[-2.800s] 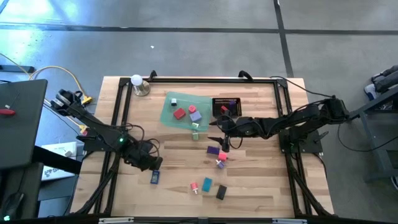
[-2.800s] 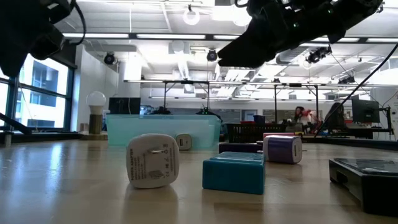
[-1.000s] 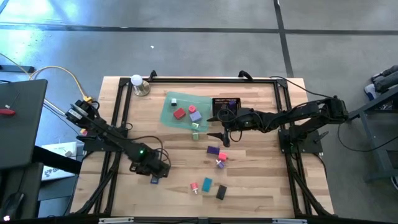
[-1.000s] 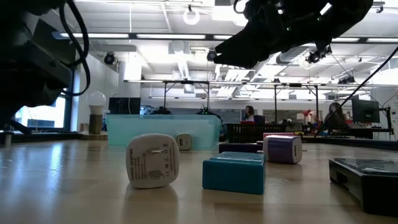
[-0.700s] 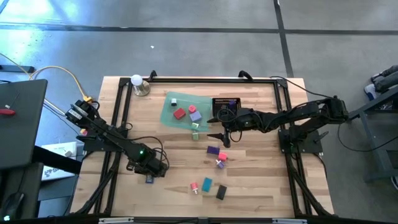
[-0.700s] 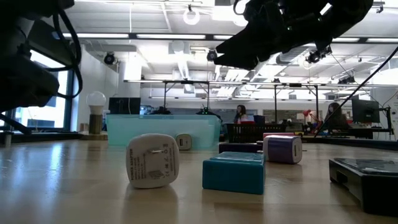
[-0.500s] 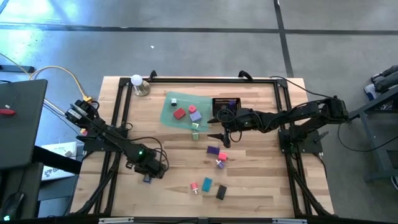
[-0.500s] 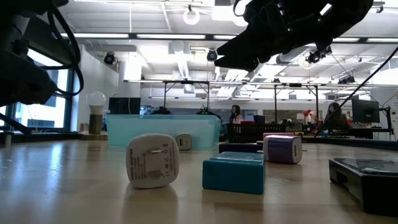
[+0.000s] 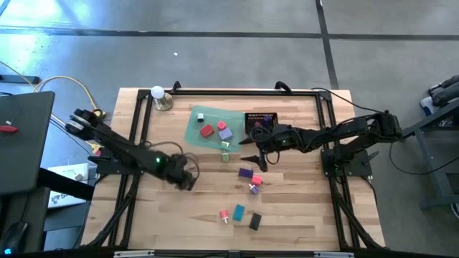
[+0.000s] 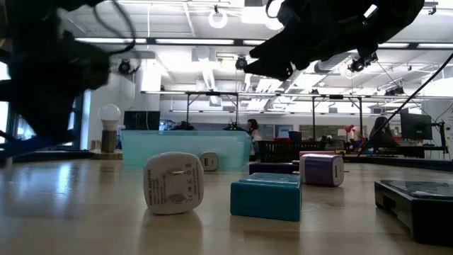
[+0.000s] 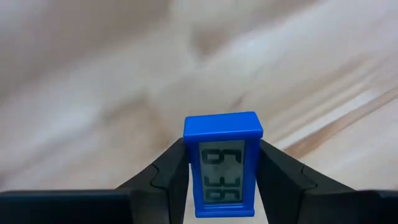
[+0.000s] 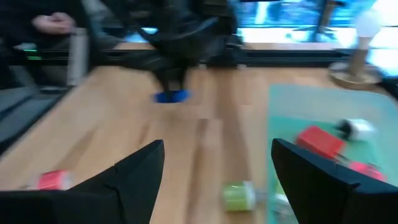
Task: Pick & Place Office items
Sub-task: Put the blue digital timer into the black bin
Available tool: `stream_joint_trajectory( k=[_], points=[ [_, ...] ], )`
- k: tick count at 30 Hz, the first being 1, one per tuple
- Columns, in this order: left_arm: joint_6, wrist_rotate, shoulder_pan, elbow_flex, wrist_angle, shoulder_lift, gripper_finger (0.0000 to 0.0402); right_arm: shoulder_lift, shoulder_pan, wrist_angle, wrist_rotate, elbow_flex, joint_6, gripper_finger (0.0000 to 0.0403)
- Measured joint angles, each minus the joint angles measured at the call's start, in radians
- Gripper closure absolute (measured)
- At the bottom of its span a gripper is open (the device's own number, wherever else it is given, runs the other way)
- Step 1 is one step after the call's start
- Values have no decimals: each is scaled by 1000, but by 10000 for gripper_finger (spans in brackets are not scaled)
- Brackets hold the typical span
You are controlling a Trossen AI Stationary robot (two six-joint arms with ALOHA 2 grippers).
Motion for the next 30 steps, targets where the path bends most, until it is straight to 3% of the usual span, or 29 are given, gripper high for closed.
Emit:
stream_joint_trajectory(
  k=[4,7,11,16,23,30],
  points=[
    [205,-140,75,0,96,-91,262,0,11,13,-151,0,-25,118],
    [448,-240,117,1,261,-130,262,0,27,16,-216,0,-74,118],
    [793,-338,155,1,550,-135,262,0,42,16,-209,0,-112,118],
    [1156,-345,195,3,892,-97,262,0,43,44,-167,0,-107,118],
    [1399,-344,209,3,1155,24,262,0,39,128,48,0,-6,118],
    [1453,-340,207,2,1258,81,262,35,26,137,37,0,46,118]
  ],
)
